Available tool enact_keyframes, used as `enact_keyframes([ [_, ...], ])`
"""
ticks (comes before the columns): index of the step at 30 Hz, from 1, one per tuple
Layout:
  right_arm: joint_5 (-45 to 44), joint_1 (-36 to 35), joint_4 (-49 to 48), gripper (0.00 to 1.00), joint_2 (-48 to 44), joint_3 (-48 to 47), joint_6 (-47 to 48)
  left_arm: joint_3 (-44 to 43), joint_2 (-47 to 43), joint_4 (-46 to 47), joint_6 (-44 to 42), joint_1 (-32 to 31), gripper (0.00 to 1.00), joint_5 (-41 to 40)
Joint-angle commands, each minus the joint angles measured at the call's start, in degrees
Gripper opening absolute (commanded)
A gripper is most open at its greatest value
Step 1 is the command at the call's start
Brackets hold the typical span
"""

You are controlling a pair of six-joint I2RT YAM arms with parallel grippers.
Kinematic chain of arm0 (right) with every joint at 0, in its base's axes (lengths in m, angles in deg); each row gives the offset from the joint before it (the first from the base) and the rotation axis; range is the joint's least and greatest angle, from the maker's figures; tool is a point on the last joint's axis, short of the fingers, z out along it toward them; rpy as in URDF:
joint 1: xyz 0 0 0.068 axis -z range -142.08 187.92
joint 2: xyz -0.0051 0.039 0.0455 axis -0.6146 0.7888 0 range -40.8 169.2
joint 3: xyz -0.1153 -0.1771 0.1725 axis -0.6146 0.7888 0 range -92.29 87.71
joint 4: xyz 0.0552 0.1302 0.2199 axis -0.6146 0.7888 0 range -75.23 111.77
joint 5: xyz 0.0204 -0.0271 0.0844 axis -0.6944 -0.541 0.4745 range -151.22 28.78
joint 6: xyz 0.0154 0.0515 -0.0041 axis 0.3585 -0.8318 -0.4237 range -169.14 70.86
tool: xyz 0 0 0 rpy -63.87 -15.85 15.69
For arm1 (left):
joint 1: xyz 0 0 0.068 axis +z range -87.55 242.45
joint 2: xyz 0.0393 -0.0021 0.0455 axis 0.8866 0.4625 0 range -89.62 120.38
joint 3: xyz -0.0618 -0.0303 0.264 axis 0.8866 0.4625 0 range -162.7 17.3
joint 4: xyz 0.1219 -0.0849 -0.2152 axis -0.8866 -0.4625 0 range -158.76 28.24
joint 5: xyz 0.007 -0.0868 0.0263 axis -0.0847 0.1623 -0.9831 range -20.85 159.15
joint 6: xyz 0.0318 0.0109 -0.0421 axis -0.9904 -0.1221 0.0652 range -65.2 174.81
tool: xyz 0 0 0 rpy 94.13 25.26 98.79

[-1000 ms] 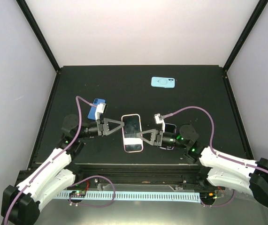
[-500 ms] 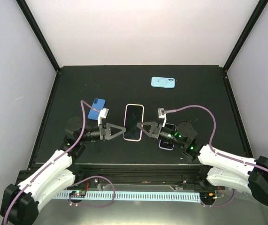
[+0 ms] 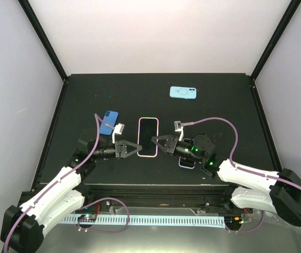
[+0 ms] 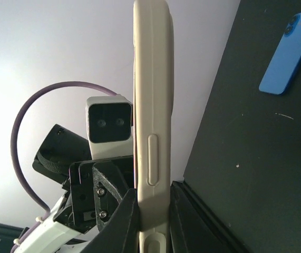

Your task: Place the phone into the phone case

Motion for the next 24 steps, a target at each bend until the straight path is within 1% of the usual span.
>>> enact_keyframes([
  [1,-2.3,0.1,-4.3,0.04,-0.2,0.0,0.3,-2.0,1.5,-4.0,-3.7,-0.7,0.02,-0.4],
  [4,-2.3,0.1,-2.2,0.04,-0.6,-0.3,1.5,-1.8,1.3,-4.4,-3.8,-0.7,0.02,-1.0],
  [6,-2.6,0.2,-2.6,0.04,-0.8,0.3,1.2,-1.9,1.2,-4.4,-3.9,-0.7,0.05,-1.1],
  [8,-2.6,0.3,-2.8,0.04,-1.0,0.8,1.1,-1.8,1.1,-4.8,-4.0,-0.7,0.12,-1.5],
  [12,-2.2,0.8,-1.6,0.04,-1.4,1.2,1.4,-1.8,0.4,-6.5,-4.9,-0.6,0.33,-3.4],
  [14,-1.9,1.0,-0.7,0.04,-1.7,1.5,1.4,-1.8,0.1,-7.2,-5.4,-0.7,0.39,-4.5],
  [19,0.4,1.2,-1.6,0.03,-2.1,1.7,0.5,0.5,-0.9,-2.1,-2.5,-0.7,0.59,-4.6],
  [21,0.9,1.2,-2.2,0.03,-1.8,1.4,0.3,2.0,-0.5,1.7,-0.3,-0.7,0.60,-4.5],
  [24,2.2,1.1,-4.7,0.03,-0.9,1.4,-0.2,3.0,1.4,5.2,1.2,-0.7,0.59,-3.3],
])
